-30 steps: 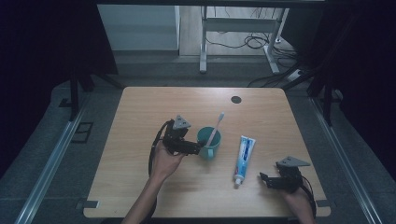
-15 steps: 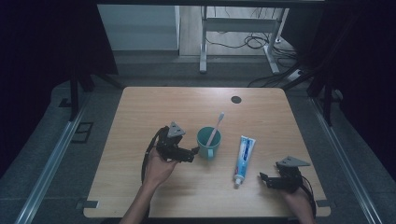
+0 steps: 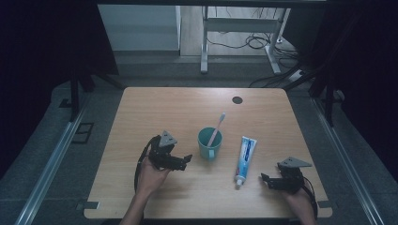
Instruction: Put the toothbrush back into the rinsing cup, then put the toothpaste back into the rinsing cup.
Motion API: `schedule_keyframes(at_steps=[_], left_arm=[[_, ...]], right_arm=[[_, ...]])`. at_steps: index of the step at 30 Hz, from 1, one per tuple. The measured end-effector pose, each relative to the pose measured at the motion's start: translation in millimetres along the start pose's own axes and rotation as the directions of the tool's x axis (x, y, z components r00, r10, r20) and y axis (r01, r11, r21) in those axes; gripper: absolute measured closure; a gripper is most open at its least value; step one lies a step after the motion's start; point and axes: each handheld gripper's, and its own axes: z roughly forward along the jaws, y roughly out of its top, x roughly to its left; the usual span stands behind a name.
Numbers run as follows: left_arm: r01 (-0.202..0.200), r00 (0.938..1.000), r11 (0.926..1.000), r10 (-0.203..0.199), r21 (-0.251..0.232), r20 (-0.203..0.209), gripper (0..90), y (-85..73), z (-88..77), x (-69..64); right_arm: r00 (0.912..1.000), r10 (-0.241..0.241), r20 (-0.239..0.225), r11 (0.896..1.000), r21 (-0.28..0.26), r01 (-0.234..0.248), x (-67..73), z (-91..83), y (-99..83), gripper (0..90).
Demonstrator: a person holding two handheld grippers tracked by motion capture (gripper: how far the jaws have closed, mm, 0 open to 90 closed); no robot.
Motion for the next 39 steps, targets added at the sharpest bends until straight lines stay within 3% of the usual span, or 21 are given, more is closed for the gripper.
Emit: schedule_keyframes(at_steps=[20, 29, 39], left_arm=[[0.004, 0.9993, 0.9998, -0.003, 0.019, -0.037, 1.2, -47.3, 1.8, -6.3], [-0.026, 0.9971, 0.9975, 0.031, 0.066, -0.069, 1.2, -58.0, 7.9, -12.5], [-0.002, 0.9974, 0.9971, 0.007, 0.076, -0.071, 0.9, -64.9, 9.3, -9.6]], right_arm=[[1.0000, -0.003, 0.000, 1.000, -0.001, 0.003, -0.2, 0.1, 0.0, 14.2], [1.0000, -0.002, 0.000, 1.000, -0.001, 0.002, -0.3, 0.0, 0.0, 14.2], [1.0000, -0.001, -0.006, 1.000, 0.001, 0.001, 0.0, 0.2, 0.2, 12.7]])
